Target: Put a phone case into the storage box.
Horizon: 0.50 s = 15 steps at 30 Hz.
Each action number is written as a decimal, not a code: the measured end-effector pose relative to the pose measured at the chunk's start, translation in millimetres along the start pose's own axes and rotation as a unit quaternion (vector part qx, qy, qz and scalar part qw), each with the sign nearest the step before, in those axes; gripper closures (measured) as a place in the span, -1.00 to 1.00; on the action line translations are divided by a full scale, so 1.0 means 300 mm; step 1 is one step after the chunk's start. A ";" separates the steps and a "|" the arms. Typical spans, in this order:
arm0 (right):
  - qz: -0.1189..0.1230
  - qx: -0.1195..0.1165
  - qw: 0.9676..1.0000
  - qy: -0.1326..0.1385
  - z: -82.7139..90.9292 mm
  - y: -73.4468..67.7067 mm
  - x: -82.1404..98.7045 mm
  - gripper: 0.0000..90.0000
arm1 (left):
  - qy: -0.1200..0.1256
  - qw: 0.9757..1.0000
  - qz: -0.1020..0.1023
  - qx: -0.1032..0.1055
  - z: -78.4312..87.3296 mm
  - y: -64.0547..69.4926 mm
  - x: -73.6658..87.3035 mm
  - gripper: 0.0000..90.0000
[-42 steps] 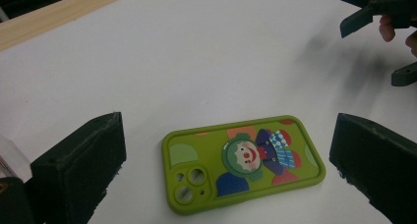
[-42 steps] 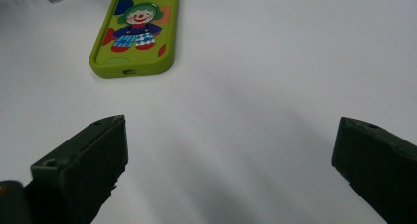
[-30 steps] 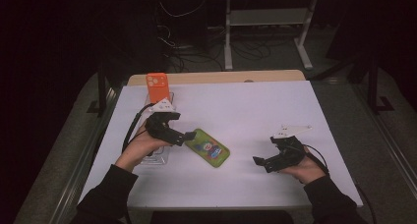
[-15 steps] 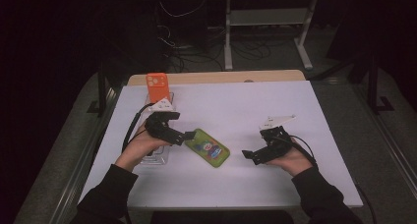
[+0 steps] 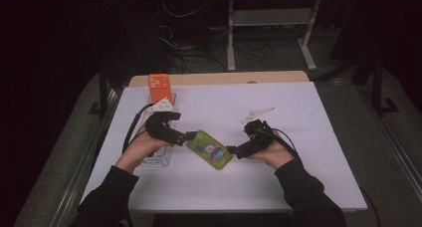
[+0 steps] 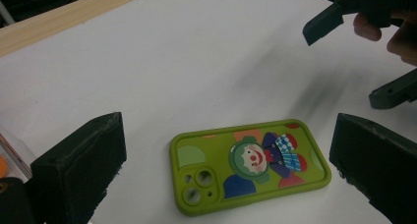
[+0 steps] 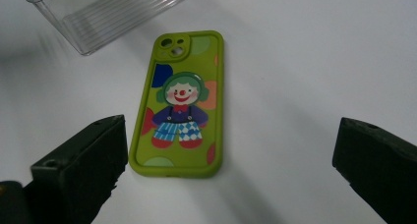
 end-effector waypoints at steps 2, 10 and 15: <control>0.000 -0.002 1.000 -0.006 -0.018 -0.010 -0.006 -1.00 | 0.000 1.000 0.000 -0.001 -0.001 0.002 -0.001 -1.00; 0.002 -0.003 1.000 -0.024 -0.099 -0.052 -0.022 -1.00 | 0.002 1.000 0.000 0.000 -0.003 0.005 -0.003 -1.00; 0.001 0.006 0.999 -0.035 -0.141 -0.076 -0.026 -1.00 | 0.003 1.000 -0.002 0.000 0.000 0.004 -0.005 -1.00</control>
Point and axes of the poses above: each handheld gripper's, and its own axes: z roughly backward along the jaws, x roughly out of its underside, y roughly to its right, the point moved 6 cm from there along -z, roughly forward along the jaws, and after that the axes turned 8 degrees about -z, right-handed, at the moved point
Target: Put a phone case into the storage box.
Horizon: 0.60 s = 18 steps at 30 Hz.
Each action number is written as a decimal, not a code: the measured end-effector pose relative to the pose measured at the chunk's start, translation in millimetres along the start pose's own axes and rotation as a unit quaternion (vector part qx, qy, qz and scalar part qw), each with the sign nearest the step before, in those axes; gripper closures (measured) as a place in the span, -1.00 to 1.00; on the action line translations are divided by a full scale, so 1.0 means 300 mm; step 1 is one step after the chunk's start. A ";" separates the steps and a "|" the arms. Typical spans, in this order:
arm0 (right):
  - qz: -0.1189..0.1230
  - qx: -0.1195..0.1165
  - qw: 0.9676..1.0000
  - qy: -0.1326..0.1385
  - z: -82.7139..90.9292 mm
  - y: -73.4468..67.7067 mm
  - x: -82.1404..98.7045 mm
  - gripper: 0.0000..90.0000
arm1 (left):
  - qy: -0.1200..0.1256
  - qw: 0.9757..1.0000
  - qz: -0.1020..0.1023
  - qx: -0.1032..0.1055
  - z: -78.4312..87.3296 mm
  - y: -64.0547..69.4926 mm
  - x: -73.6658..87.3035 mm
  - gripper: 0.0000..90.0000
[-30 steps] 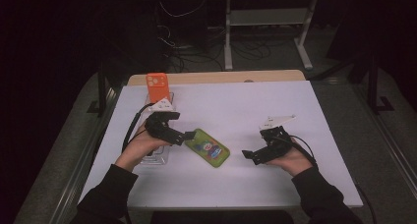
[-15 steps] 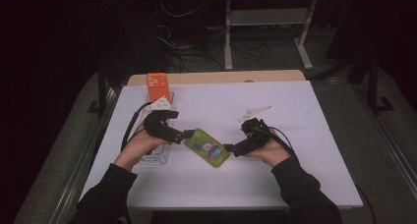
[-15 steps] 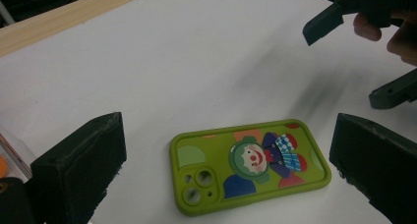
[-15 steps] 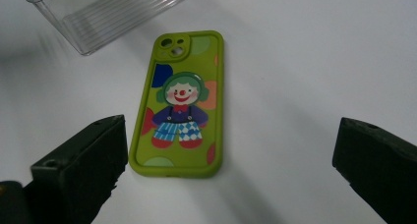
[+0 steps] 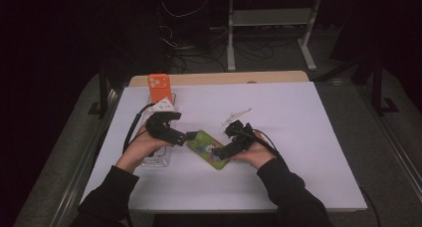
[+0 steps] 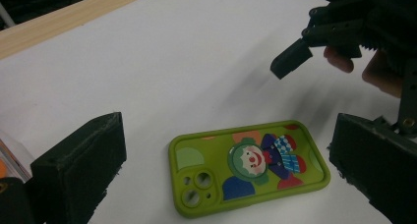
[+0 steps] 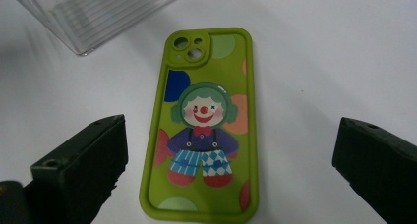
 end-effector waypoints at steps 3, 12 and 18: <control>0.003 0.004 1.000 -0.008 -0.024 -0.016 0.004 -1.00 | 0.000 1.000 -0.003 0.000 0.000 0.000 -0.001 -1.00; 0.006 0.026 0.999 -0.028 -0.092 -0.034 0.029 -0.98 | 0.000 1.000 -0.003 0.001 0.000 0.004 -0.003 -1.00; 0.020 0.039 0.998 -0.042 -0.132 -0.040 0.049 -0.96 | 0.001 1.000 -0.004 0.001 0.002 0.003 -0.004 -1.00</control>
Point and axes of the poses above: each handheld gripper's, and its own axes: z roughly backward along the jaws, x roughly out of its underside, y roughly to its right, the point moved 6 cm from there along -z, roughly forward along the jaws, and after that the axes turned 8 degrees about -z, right-handed, at the moved point
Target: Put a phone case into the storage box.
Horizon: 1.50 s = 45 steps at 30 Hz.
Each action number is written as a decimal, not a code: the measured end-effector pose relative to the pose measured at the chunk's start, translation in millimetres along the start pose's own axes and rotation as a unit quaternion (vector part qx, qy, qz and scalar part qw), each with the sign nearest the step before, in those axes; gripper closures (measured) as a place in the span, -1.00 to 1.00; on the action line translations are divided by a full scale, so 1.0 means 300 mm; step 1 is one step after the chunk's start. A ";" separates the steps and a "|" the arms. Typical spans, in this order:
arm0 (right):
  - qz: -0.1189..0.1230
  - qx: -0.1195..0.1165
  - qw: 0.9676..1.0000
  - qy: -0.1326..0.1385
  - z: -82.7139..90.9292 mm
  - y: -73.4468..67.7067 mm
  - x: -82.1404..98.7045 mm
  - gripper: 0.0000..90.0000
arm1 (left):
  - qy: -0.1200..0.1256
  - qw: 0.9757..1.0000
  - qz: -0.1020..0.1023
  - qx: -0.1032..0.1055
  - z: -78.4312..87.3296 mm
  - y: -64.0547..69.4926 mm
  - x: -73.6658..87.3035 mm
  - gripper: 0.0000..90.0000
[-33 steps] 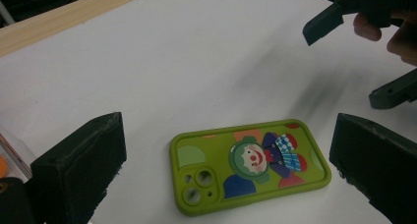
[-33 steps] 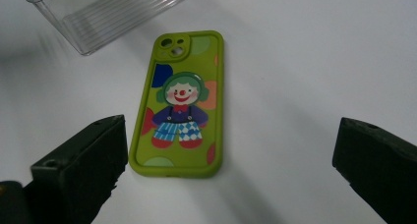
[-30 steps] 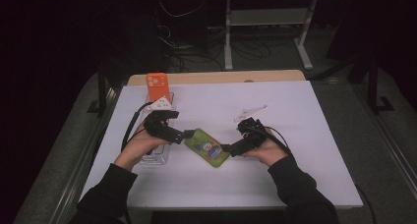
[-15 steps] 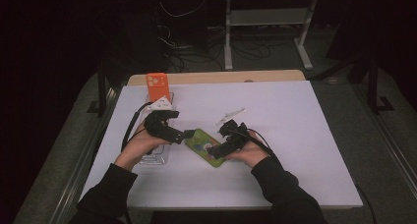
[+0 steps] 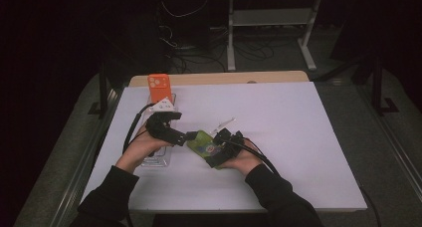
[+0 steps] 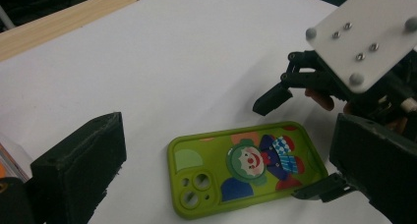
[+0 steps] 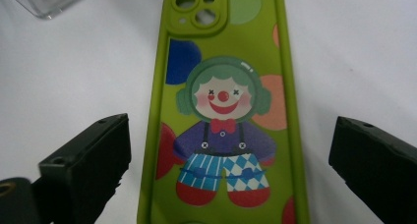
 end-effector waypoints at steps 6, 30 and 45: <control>0.010 0.011 1.000 -0.004 -0.022 -0.006 0.013 -0.89 | 0.000 1.000 -0.001 0.000 -0.004 0.004 -0.001 -1.00; 0.014 0.029 0.999 0.012 -0.019 -0.017 0.034 -0.66 | -0.003 1.000 0.001 0.002 -0.008 0.010 0.000 -1.00; 0.015 0.013 1.000 0.014 0.054 0.027 0.025 -0.65 | 0.000 1.000 0.000 0.003 -0.001 0.005 -0.001 -1.00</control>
Point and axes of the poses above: each handheld gripper's, and its own axes: z roughly backward along the jaws, x roughly out of its underside, y roughly to its right, the point moved 6 cm from there along -z, roughly forward along the jaws, and after that the axes turned 8 degrees about -z, right-handed, at the moved point
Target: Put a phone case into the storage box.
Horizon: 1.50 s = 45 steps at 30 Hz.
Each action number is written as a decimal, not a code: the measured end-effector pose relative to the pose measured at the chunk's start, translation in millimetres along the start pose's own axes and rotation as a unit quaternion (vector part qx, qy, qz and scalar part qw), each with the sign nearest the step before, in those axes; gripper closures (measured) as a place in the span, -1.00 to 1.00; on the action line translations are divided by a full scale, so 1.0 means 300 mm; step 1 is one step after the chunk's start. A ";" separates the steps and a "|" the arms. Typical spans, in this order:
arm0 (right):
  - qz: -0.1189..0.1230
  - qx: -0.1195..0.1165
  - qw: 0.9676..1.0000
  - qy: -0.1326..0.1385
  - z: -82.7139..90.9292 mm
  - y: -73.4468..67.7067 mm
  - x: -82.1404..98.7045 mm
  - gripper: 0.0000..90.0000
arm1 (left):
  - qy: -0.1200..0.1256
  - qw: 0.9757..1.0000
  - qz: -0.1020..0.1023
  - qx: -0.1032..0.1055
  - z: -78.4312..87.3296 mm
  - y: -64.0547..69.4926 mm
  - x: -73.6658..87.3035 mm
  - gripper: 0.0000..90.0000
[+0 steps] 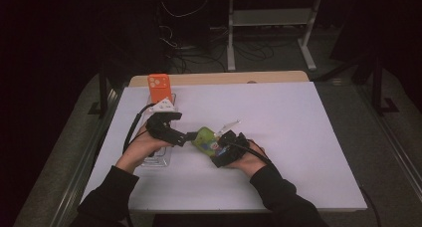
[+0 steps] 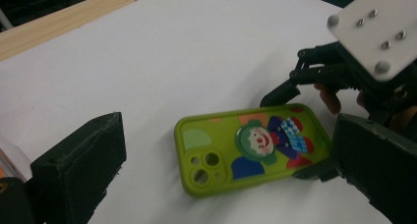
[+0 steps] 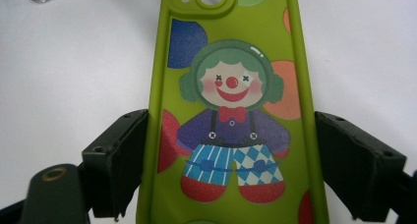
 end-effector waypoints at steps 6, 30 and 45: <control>0.002 -0.001 1.000 0.006 0.058 0.049 -0.005 -0.65 | 0.000 1.000 -0.007 0.005 0.002 0.002 -0.001 -1.00; 0.074 -0.062 0.995 0.003 0.247 0.233 0.023 -0.65 | -0.014 0.995 -0.070 0.074 -0.023 0.074 -0.006 -1.00; 0.157 -0.106 0.982 -0.024 0.267 0.212 0.009 -0.66 | -0.020 0.979 -0.158 0.125 -0.062 0.141 -0.097 -1.00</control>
Point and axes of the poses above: each handheld gripper's, and its own axes: z roughly backward along the jaws, x roughly out of its underside, y roughly to its right, the point moved 6 cm from there along -z, roughly forward along the jaws, and after that the axes turned 8 degrees about -z, right-handed, at the moved point
